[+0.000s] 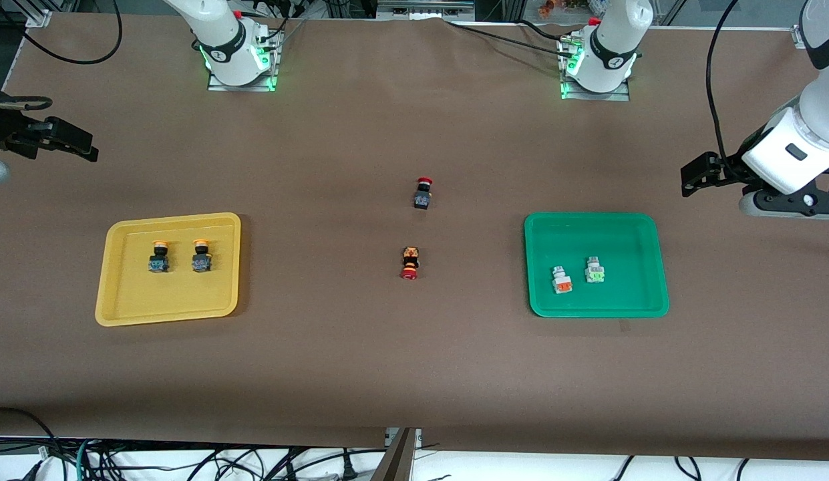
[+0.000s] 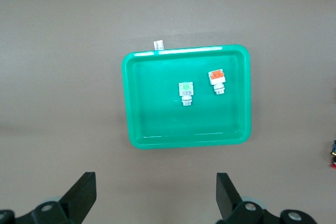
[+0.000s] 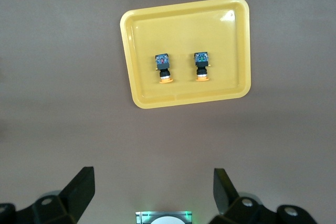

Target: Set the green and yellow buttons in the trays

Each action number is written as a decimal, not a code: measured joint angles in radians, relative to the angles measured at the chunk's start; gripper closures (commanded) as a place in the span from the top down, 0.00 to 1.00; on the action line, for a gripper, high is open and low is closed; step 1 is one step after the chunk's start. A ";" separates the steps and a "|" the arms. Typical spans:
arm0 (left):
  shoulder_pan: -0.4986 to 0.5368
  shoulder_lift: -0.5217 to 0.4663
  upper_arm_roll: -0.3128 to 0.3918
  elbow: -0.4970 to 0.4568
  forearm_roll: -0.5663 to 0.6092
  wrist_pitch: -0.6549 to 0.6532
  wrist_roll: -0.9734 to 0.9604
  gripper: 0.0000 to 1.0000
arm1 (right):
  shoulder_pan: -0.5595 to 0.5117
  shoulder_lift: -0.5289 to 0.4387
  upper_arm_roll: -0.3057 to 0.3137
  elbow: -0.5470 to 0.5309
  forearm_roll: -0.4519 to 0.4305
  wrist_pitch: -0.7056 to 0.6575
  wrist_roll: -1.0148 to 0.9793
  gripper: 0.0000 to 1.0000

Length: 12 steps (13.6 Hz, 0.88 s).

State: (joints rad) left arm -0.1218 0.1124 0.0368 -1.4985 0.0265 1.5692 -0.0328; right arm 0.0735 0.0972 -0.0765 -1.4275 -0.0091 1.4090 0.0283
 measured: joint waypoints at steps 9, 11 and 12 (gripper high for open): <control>0.075 -0.168 0.001 -0.255 -0.026 0.139 0.049 1.00 | 0.000 0.000 0.000 0.000 0.000 0.000 0.000 1.00; 0.075 -0.168 -0.001 -0.254 -0.026 0.139 0.049 1.00 | 0.000 0.000 0.000 0.000 0.000 0.000 0.000 1.00; 0.074 -0.168 -0.003 -0.253 -0.026 0.139 0.049 1.00 | 0.000 0.000 0.000 0.000 0.000 0.000 0.000 1.00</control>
State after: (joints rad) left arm -0.0473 -0.0553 0.0342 -1.7513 0.0001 1.7078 0.0161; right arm 0.0735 0.0976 -0.0765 -1.4275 -0.0091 1.4091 0.0283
